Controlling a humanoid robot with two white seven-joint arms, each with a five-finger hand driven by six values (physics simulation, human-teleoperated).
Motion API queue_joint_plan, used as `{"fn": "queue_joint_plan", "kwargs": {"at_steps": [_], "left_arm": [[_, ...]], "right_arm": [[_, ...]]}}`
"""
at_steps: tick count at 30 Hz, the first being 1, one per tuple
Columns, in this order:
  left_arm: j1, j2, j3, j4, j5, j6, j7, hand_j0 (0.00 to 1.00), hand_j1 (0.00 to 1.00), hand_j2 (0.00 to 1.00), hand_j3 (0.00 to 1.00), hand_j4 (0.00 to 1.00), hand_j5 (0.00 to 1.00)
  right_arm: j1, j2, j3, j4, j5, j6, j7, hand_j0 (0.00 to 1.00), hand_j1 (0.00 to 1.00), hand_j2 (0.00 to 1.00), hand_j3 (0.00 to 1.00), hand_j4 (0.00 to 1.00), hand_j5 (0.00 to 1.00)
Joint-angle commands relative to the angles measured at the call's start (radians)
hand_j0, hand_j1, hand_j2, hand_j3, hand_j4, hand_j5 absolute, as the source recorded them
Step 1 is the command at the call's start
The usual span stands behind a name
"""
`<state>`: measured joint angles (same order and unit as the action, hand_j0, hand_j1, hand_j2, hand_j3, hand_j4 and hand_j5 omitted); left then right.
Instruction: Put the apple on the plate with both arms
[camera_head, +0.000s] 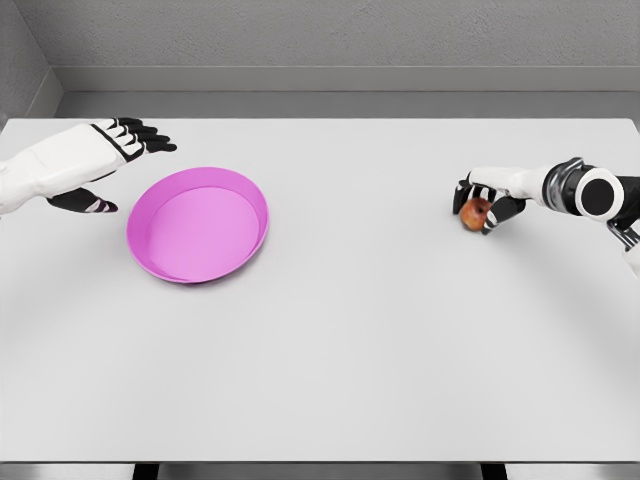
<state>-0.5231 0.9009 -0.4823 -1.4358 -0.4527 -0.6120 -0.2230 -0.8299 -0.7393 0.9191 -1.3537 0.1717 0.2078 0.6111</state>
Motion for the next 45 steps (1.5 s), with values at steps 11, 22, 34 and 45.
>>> {"fn": "queue_joint_plan", "kwargs": {"at_steps": [11, 22, 34, 45], "left_arm": [[0.000, 0.001, 0.001, 0.000, 0.006, 0.001, 0.001, 1.00, 1.00, 1.00, 1.00, 1.00, 1.00], [0.000, 0.001, 0.002, 0.000, 0.006, 0.001, 0.001, 1.00, 1.00, 1.00, 1.00, 1.00, 1.00], [0.002, 0.001, 0.004, 0.000, 0.006, 0.001, 0.002, 1.00, 1.00, 1.00, 1.00, 1.00, 1.00], [0.002, 0.001, 0.004, -0.002, 0.008, 0.001, 0.002, 1.00, 1.00, 1.00, 1.00, 1.00, 1.00]], "right_arm": [[-0.015, -0.008, -0.040, -0.085, 0.000, 0.001, 0.000, 0.39, 0.39, 0.39, 0.39, 0.39, 0.39], [-0.009, 0.032, -0.045, -0.240, 0.000, 0.004, 0.000, 0.40, 0.40, 0.40, 0.40, 0.40, 0.40], [0.020, 0.201, -0.029, -0.274, -0.001, 0.004, 0.000, 0.40, 0.40, 0.40, 0.40, 0.40, 0.40], [0.032, 0.230, -0.017, -0.262, 0.003, 0.007, 0.000, 0.67, 0.67, 0.67, 0.67, 0.67, 0.67]]}}
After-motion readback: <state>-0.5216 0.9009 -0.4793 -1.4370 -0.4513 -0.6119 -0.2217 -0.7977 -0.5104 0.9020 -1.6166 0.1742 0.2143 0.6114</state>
